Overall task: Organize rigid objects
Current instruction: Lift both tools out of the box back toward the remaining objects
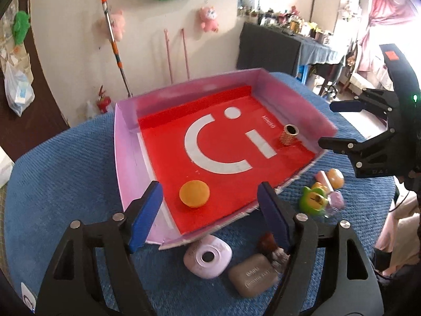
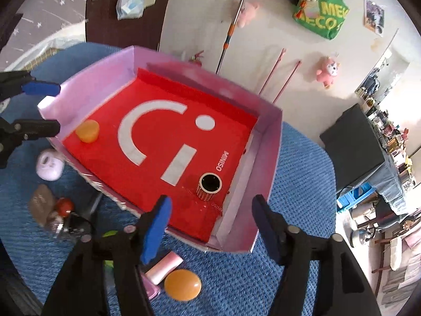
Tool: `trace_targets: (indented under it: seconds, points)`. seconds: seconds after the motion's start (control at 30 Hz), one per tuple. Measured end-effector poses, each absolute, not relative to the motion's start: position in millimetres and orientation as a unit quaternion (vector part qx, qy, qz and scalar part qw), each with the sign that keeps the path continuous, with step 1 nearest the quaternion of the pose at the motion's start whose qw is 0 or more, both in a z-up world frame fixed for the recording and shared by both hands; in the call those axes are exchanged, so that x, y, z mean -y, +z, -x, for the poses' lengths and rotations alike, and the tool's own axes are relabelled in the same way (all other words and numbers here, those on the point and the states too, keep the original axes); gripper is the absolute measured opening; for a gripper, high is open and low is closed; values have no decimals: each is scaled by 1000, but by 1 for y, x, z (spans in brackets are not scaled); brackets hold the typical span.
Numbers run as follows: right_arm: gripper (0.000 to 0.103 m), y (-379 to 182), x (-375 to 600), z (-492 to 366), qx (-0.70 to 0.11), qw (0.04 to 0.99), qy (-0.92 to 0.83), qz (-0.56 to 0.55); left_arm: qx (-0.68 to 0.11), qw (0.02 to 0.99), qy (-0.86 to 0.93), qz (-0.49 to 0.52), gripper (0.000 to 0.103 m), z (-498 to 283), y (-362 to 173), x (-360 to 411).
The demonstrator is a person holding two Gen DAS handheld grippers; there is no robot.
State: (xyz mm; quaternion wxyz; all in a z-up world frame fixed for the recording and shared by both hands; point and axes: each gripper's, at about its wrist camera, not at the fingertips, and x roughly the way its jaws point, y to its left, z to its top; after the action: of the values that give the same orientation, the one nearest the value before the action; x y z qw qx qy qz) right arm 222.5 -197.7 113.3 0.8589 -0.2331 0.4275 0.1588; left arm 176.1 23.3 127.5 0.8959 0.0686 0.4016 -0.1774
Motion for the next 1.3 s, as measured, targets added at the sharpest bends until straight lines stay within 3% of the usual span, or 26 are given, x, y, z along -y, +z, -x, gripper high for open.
trace_targets:
  seconds: [0.1, 0.23, 0.43, 0.77, 1.3]
  points:
    - [74, 132, 200, -203, -405, 873, 164, 217, -378, 907, -177, -65, 79, -159, 135, -25]
    - [96, 156, 203, -174, -363, 895, 168, 199, -344, 922, -171, -55, 80, -130, 148, -27]
    - [103, 180, 209, -125, -309, 921, 176, 161, -295, 939, -172, -25, 93, -89, 155, -30]
    - [103, 161, 212, -48, -250, 949, 157, 109, -225, 966, -130, 15, 96, -25, 126, -25]
    - [103, 74, 230, -23, -254, 961, 104, -11, -255, 963, -92, 8, 96, -9, 54, -10]
